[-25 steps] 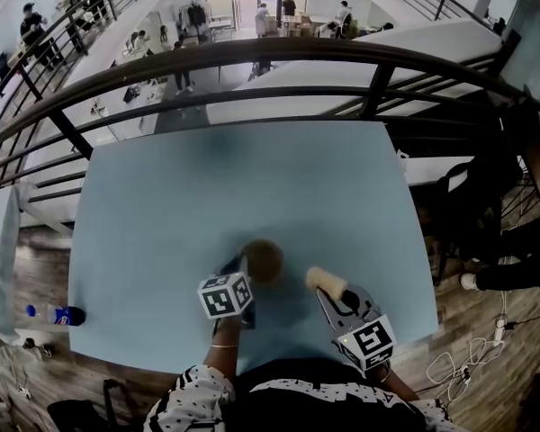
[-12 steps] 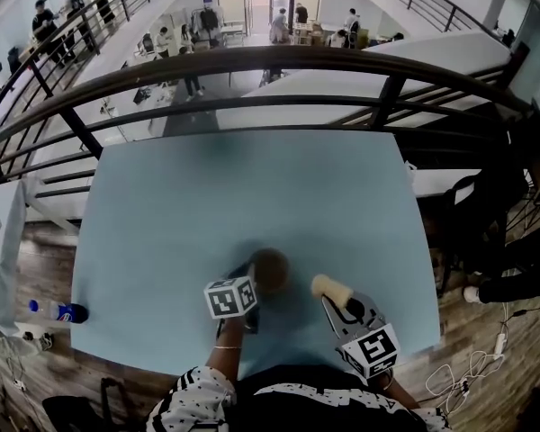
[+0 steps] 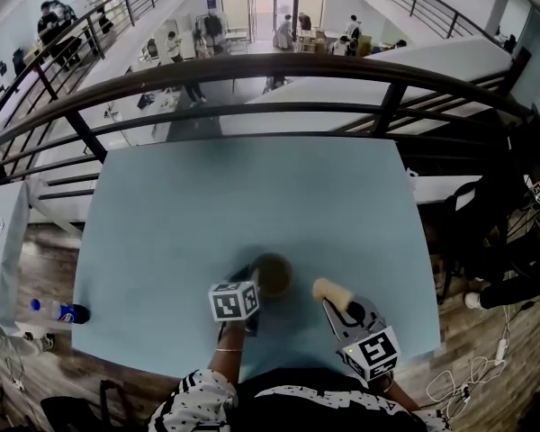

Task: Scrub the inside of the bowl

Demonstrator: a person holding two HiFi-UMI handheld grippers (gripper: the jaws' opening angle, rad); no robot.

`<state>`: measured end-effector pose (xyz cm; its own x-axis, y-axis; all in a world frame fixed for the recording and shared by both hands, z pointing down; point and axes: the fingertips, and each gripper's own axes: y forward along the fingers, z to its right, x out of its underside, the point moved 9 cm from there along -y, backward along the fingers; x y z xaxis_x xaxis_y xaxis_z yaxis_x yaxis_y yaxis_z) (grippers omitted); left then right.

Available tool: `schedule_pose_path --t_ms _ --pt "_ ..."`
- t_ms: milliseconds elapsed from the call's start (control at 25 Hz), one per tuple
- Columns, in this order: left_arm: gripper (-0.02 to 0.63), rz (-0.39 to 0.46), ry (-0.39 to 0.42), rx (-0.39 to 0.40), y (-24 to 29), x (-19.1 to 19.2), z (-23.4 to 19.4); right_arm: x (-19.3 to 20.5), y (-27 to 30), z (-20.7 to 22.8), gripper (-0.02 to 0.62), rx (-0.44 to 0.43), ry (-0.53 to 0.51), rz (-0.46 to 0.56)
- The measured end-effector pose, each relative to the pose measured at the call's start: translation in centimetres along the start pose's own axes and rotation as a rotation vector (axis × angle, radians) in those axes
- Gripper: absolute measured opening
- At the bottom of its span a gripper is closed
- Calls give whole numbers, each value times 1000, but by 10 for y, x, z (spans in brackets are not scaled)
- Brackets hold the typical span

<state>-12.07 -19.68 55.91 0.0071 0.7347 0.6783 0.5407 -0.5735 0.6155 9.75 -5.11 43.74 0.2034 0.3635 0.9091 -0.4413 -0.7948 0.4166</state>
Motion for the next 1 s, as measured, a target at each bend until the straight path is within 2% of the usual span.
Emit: schedule_pose_path --t_ms 320,640,1000 --pt "98 25 22 -20 -12 -4 0 -1 -2 0 55 -10 -1 20" --pt "100 104 20 -63 -37 -19 4 -7 -4 2 57 -34 -9 54" --pt "90 142 41 -93 -61 -21 6 -9 -1 1 57 -59 -2 104"
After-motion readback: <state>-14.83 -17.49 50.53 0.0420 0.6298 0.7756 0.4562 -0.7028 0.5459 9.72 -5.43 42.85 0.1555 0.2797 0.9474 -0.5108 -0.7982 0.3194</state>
